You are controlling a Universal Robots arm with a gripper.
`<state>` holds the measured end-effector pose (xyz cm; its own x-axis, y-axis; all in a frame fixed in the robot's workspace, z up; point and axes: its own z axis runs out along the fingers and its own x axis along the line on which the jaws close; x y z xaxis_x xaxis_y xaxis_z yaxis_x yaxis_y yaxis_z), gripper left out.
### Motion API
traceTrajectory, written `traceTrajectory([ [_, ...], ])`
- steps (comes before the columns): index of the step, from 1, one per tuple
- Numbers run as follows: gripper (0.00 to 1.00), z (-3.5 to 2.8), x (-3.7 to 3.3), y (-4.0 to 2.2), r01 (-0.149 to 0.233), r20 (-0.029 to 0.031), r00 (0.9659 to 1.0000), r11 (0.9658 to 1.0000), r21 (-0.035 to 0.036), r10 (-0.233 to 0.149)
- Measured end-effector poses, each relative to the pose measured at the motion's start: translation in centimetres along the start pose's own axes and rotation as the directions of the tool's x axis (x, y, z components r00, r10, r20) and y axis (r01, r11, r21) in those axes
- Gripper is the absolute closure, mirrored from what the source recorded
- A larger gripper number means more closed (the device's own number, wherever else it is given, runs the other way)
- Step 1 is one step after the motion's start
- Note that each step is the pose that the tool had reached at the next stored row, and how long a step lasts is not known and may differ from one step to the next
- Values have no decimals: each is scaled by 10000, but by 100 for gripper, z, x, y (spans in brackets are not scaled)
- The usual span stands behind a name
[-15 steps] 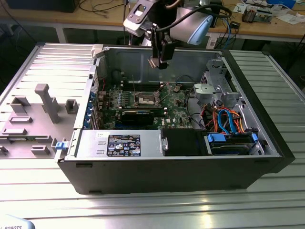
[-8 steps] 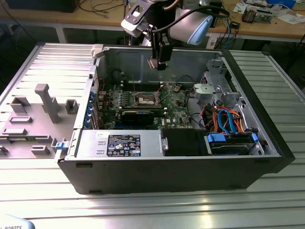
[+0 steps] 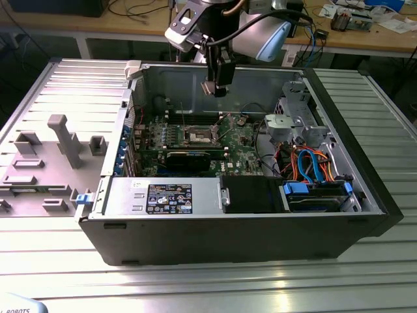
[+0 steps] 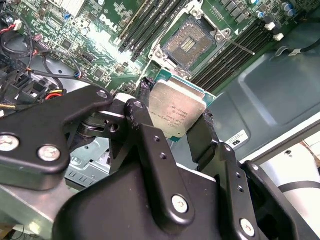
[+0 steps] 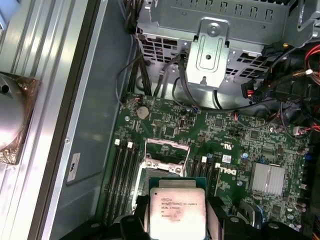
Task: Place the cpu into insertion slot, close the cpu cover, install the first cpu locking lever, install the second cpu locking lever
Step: 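Place the cpu into insertion slot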
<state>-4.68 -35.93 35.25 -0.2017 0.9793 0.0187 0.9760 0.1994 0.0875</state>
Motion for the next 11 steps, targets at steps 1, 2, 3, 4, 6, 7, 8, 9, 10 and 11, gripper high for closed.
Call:
traceTrajectory([
  [1,46,8,0,-1,-13,2,10000,10000,0,13],
  [2,46,14,0,-3,-42,5,10000,10000,0,42],
  [3,46,23,0,-5,-99,9,10000,10000,-1,99],
  [4,46,33,0,-8,-175,16,9998,9998,-2,175],
  [6,46,64,1,-14,-397,35,9992,9992,-8,397],
  [7,46,80,1,-19,-528,47,9986,9986,-10,528],
  [8,46,92,1,-21,-664,59,9978,9978,-11,664],
  [9,46,93,1,-21,-691,62,9976,9976,-4,691],
  [10,46,94,1,-22,-713,62,9974,9975,9,713],
  [11,46,94,1,-23,-721,62,9974,9974,11,721],
])
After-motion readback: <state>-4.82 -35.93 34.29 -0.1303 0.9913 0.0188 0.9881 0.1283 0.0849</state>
